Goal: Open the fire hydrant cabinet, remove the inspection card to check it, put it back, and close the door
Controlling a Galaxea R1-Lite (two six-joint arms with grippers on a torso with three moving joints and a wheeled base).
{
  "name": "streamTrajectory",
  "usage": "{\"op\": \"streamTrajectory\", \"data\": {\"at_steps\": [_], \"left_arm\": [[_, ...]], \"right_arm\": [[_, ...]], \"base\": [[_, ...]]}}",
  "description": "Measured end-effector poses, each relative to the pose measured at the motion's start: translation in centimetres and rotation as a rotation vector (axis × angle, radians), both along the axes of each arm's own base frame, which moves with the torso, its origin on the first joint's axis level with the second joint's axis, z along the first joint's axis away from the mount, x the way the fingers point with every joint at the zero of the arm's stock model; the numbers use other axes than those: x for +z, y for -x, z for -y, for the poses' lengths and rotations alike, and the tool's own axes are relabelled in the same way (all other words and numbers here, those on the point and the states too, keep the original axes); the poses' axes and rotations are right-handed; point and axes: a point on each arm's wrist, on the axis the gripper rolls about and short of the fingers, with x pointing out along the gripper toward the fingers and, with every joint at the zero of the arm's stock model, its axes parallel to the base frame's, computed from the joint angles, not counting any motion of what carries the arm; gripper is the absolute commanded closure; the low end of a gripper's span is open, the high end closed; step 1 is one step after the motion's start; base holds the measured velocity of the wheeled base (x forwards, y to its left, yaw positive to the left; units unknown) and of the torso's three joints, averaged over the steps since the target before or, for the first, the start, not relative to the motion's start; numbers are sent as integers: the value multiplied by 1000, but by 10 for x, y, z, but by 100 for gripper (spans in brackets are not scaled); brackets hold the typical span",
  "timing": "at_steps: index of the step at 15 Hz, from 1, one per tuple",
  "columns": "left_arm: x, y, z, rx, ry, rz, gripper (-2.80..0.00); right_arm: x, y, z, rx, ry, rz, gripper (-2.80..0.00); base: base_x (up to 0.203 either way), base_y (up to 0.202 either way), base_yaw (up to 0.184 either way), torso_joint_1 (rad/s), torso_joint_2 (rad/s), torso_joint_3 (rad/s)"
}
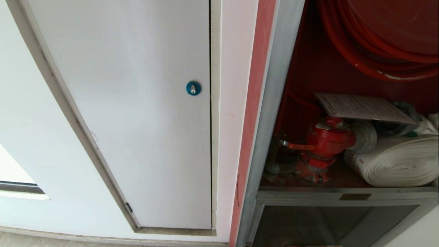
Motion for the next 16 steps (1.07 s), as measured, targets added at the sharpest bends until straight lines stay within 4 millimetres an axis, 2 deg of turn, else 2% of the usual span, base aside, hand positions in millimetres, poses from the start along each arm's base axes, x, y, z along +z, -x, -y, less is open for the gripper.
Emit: {"op": "streamTrajectory", "data": {"at_steps": [8, 13, 16], "left_arm": [[0, 0, 0, 0, 0, 0, 0], [0, 0, 0, 0, 0, 0, 0], [0, 0, 0, 0, 0, 0, 0]], "right_arm": [[-52, -14, 1, 35, -70, 13, 0], [-80, -3, 1, 18, -46, 15, 0], [-91, -3, 1, 17, -38, 64, 0]], "base": [[0, 0, 0, 0, 0, 0], [0, 0, 0, 0, 0, 0], [0, 0, 0, 0, 0, 0]]}}
